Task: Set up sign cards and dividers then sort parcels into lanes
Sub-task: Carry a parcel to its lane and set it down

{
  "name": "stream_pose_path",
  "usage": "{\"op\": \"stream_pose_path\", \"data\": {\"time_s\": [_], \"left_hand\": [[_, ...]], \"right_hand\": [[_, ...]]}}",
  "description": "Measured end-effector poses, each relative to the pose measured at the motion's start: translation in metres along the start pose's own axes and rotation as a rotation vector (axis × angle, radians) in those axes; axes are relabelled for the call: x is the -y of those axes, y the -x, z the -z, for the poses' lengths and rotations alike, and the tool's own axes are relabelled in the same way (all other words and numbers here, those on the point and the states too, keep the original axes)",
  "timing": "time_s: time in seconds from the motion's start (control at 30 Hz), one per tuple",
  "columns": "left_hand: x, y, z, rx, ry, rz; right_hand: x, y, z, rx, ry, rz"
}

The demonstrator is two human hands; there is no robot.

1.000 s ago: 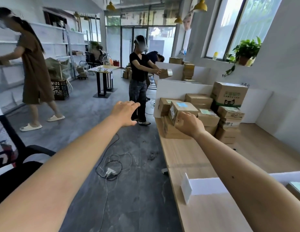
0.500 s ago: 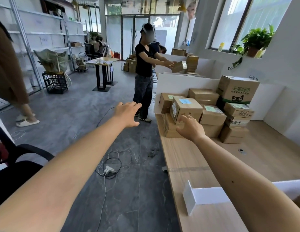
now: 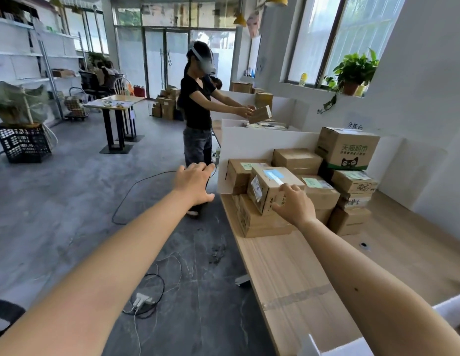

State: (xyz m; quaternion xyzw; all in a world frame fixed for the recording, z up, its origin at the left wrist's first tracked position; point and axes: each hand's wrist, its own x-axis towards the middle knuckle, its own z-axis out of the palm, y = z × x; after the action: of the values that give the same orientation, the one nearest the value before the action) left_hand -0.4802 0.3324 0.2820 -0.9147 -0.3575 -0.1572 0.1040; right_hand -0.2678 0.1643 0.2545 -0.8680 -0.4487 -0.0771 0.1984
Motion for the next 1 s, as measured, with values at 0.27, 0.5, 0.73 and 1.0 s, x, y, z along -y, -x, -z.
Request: {"op": "stream_pose_path", "data": {"time_s": [0.27,0.5,0.73,1.0], "left_hand": [[0.048,-0.073,-0.053,0.092,-0.01,-0.074],[0.051,-0.111,-0.097,0.188,0.114,-0.138],[0.033,-0.168,-0.123,0.238,0.145,-0.213],[-0.002,-0.253,-0.143,0.164,0.154,-0.282]], "right_hand": [[0.024,-0.057,-0.041,-0.091,-0.131,-0.175],[0.031,-0.084,-0.069,-0.09,-0.089,-0.203],[0.006,-0.123,-0.079,-0.129,-0.091,-0.279],[-0.039,-0.19,-0.083,-0.167,-0.1,-0.334]]}}
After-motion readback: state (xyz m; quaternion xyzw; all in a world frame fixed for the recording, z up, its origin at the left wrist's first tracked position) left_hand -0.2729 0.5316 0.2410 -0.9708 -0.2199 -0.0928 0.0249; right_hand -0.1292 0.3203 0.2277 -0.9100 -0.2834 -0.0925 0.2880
